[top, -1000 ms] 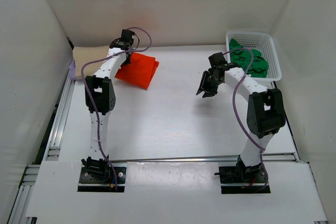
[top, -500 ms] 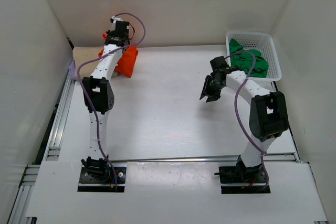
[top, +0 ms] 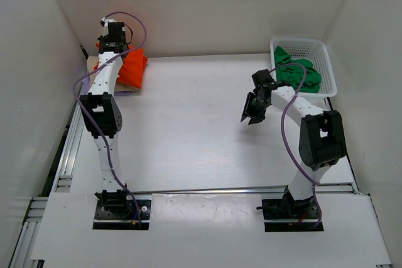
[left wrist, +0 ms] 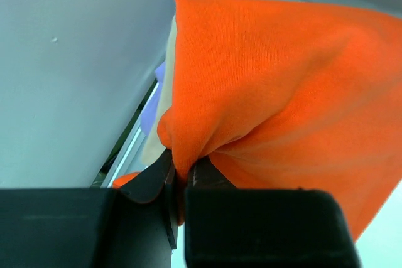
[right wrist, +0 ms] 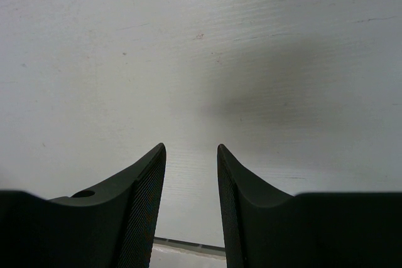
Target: Fold and stack the t-shirts
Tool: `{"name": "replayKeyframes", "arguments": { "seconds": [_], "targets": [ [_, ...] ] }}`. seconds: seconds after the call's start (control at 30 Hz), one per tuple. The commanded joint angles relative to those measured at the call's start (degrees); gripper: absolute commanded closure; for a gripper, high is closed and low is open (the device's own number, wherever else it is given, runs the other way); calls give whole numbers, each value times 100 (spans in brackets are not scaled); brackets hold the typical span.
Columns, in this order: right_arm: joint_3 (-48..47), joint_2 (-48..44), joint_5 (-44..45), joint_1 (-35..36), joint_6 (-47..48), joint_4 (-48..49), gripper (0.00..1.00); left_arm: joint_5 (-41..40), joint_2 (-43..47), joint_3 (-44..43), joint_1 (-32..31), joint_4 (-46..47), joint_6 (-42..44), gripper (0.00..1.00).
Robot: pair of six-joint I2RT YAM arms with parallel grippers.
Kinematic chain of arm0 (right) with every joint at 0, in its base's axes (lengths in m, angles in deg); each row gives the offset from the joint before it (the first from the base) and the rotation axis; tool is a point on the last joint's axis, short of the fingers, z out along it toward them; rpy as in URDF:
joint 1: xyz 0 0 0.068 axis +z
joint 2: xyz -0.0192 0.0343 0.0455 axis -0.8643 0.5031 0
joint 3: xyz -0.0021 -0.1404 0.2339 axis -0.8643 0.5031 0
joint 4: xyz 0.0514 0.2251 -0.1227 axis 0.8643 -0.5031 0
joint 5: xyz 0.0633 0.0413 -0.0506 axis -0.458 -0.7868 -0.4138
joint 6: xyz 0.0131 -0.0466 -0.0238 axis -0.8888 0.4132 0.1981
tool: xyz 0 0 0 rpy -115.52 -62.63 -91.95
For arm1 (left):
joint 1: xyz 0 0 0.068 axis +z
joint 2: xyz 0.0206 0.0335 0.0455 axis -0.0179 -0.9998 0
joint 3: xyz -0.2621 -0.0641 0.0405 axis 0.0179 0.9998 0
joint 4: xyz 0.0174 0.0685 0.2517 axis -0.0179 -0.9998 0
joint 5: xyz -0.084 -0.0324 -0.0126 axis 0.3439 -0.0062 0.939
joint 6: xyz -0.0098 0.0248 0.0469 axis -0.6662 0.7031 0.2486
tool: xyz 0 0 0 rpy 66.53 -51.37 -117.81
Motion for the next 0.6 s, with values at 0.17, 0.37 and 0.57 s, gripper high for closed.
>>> {"name": "replayKeyframes", "arguments": {
  "seconds": [0.17,0.37,0.57],
  "targets": [
    [-84,-69,69,-18,120,-106,55,29,-190,197,504,124,-1,67],
    [-408,-77,-45,-18,173,-168,55,-577,-684,-488,829,124,-1,25],
    [-1180,-368,-45,-18,480,-299,54,-209,255,63,821,124,-1,12]
  ]
}}
